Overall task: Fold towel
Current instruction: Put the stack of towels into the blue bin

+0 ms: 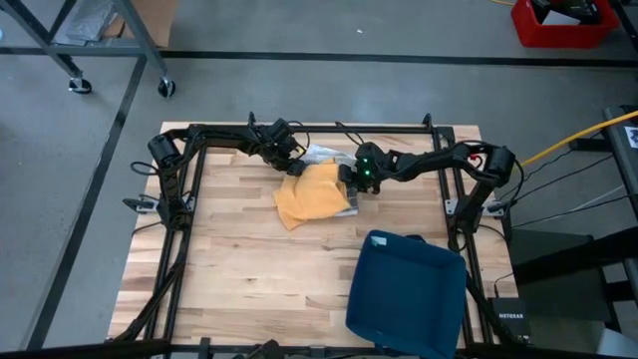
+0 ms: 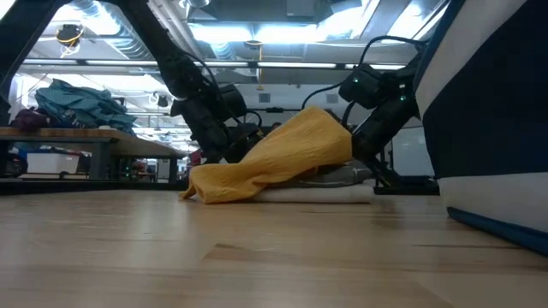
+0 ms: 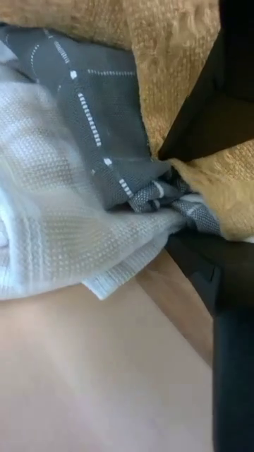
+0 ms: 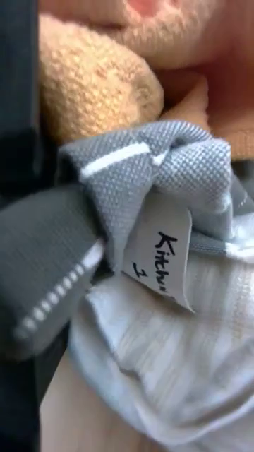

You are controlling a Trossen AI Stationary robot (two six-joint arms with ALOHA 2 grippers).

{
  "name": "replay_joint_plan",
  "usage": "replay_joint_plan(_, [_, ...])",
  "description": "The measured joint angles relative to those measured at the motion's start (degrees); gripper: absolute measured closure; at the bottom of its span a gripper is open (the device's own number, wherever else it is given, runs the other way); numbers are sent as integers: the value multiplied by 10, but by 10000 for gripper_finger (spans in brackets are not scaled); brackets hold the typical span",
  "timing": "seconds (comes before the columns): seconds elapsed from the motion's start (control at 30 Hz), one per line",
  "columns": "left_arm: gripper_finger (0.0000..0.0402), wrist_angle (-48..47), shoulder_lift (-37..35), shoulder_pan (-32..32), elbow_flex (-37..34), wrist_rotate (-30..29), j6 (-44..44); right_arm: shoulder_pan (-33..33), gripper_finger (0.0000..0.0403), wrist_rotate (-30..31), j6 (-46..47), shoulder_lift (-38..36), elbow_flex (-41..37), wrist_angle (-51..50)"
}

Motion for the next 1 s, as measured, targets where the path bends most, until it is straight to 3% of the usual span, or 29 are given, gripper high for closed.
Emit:
replay_joint_plan(0.3, [357,-7,-8,1,0,72,-46,0,376,-39,-14,0,0,11])
replay_joint_plan(0.4, [381,-11,-15,1,0,83,-47,0,379,-54,-14,0,0,18])
replay_joint_plan(0.6, [376,-37,-46,1,0,96,-47,0,361,-111,8,0,0,85])
replay_joint_plan(0.7, [371,-39,-65,2,0,115,-48,0,379,-115,22,0,0,137])
replay_joint_plan(1.0, [382,-47,-121,23,0,130,-64,-1,374,-118,76,-1,1,212])
